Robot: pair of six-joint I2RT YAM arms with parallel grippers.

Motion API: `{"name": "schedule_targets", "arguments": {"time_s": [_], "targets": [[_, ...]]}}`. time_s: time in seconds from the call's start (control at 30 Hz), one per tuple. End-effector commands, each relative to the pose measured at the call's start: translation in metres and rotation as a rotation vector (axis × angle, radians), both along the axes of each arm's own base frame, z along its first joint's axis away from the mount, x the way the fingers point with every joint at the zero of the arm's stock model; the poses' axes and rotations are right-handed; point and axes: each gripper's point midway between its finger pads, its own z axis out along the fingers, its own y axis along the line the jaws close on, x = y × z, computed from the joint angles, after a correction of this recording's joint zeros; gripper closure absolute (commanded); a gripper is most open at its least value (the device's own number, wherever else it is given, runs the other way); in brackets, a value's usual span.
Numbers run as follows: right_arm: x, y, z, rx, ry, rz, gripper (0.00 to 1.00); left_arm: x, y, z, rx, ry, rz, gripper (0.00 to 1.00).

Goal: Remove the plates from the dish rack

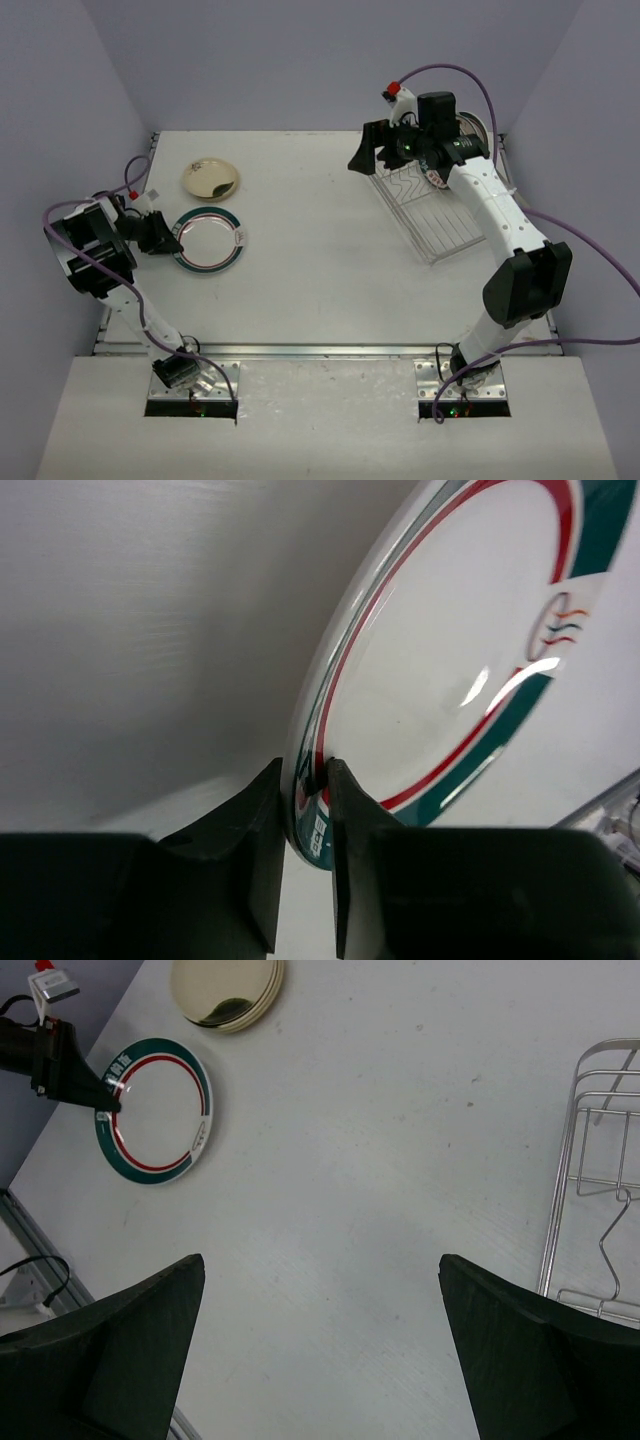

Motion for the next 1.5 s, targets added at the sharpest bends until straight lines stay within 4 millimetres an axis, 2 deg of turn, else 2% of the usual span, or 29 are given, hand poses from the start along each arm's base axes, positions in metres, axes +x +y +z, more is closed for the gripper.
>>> {"name": "schedule_targets", "arguments": {"time_s": [0.0, 0.13, 0.27, 0.3, 0.33, 0.4, 0.5, 0.57, 0.63, 0.73, 0.77, 0.83, 0.9, 1.07, 1.1, 1.17, 1.2, 1.27, 1.47], "targets": [[0.001, -0.003, 0.021, -0.002, -0.069, -0.002, 0.01, 0.002, 0.041, -0.022, 0.2, 0.022, 0.002, 0.79], [0.001, -0.004, 0.028, 0.005, -0.081, -0.003, 0.01, 0.005, 0.055, -0.014, 0.275, 0.016, 0.041, 0.65], [-0.001, -0.005, 0.034, 0.004, -0.093, -0.008, 0.01, 0.011, 0.066, 0.005, 0.343, -0.022, 0.067, 0.51], [-0.002, -0.006, 0.036, 0.002, -0.099, -0.012, 0.01, 0.014, 0.068, 0.017, 0.358, -0.047, 0.069, 0.46], [-0.002, -0.007, 0.036, -0.001, -0.102, -0.013, 0.01, 0.013, 0.067, 0.017, 0.354, -0.043, 0.069, 0.46], [-0.003, -0.011, 0.04, -0.015, -0.124, -0.025, 0.01, 0.019, 0.065, 0.048, 0.398, -0.116, 0.038, 0.43], [0.001, -0.022, 0.043, -0.056, -0.153, -0.079, 0.01, 0.026, 0.047, 0.093, 0.472, -0.242, -0.057, 0.42], [0.007, -0.034, 0.044, -0.083, -0.164, -0.139, 0.01, 0.03, 0.028, 0.122, 0.536, -0.336, -0.137, 0.42], [0.014, -0.049, 0.044, -0.093, -0.161, -0.202, 0.01, 0.033, -0.003, 0.154, 0.584, -0.451, -0.226, 0.43], [0.027, -0.081, 0.044, -0.092, -0.146, -0.3, 0.01, 0.03, -0.057, 0.183, 0.609, -0.591, -0.352, 0.43], [0.032, -0.091, 0.041, -0.099, -0.14, -0.322, 0.01, 0.029, -0.072, 0.187, 0.61, -0.614, -0.382, 0.43], [0.042, -0.111, 0.036, -0.127, -0.142, -0.362, 0.01, 0.026, -0.099, 0.19, 0.602, -0.648, -0.432, 0.43], [0.055, -0.14, 0.03, -0.199, -0.164, -0.401, 0.04, 0.024, -0.128, 0.191, 0.583, -0.679, -0.468, 0.43], [0.085, -0.192, 0.008, -0.413, -0.204, -0.436, 0.16, 0.019, -0.208, 0.196, 0.567, -0.793, -0.593, 0.44], [0.09, -0.199, 0.007, -0.448, -0.213, -0.446, 0.18, 0.016, -0.216, 0.192, 0.593, -0.796, -0.609, 0.44], [0.099, -0.227, -0.001, -0.48, -0.198, -0.491, 0.21, 0.009, -0.239, 0.191, 0.622, -0.83, -0.665, 0.43], [0.106, -0.24, 0.002, -0.48, -0.199, -0.518, 0.24, 0.006, -0.245, 0.185, 0.685, -0.833, -0.689, 0.43], [0.117, -0.249, -0.009, -0.503, -0.184, -0.517, 0.27, 0.001, -0.264, 0.183, 0.724, -0.873, -0.732, 0.43], [0.145, -0.266, -0.022, -0.579, -0.22, -0.51, 0.34, 0.002, -0.28, 0.18, 0.736, -0.887, -0.76, 0.43]]}}
